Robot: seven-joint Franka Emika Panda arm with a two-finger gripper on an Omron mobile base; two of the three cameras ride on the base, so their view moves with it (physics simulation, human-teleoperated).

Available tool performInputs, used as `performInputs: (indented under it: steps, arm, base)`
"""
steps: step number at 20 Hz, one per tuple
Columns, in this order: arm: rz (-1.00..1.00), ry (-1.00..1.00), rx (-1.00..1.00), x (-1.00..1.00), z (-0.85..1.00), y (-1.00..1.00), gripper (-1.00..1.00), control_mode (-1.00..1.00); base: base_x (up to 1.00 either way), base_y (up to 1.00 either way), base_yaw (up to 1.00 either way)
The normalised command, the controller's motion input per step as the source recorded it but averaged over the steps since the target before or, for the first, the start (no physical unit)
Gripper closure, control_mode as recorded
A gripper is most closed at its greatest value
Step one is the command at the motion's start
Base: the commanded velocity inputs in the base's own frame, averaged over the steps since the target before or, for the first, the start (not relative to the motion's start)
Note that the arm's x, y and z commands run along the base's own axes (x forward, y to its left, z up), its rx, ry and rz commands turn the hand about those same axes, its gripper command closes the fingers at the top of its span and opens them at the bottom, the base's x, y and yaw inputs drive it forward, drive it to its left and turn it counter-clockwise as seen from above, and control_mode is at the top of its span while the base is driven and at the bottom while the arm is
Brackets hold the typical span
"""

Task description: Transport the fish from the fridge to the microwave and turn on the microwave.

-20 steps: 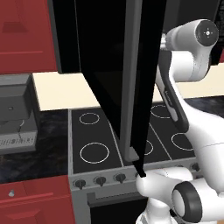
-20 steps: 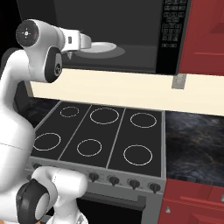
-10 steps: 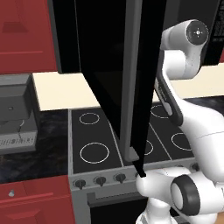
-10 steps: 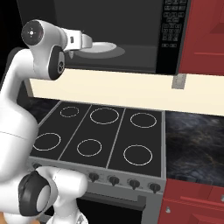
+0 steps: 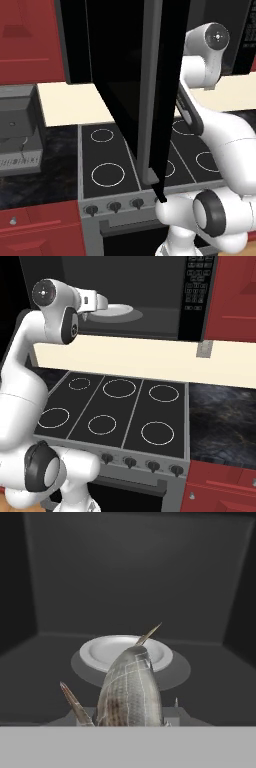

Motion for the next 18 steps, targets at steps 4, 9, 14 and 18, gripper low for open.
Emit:
performInputs:
  steps: [4, 9, 14, 18]
  arm:
    - [0.00, 0.00, 0.00, 0.19, -0.03, 0.00, 1.00, -1.00]
    - [0.00, 0.00, 0.00, 0.19, -0.03, 0.00, 1.00, -1.00]
    - [0.00, 0.00, 0.00, 0.23, -0.10, 0.00, 1.00, -1.00]
    - [0.00, 0.00, 0.00, 0.25, -0.11, 0.00, 1.00, -1.00]
  base:
    - [0.00, 0.00, 0.00]
    - [0.00, 0.00, 0.00]
    - [0.00, 0.00, 0.00]
    - [0.00, 0.00, 0.00]
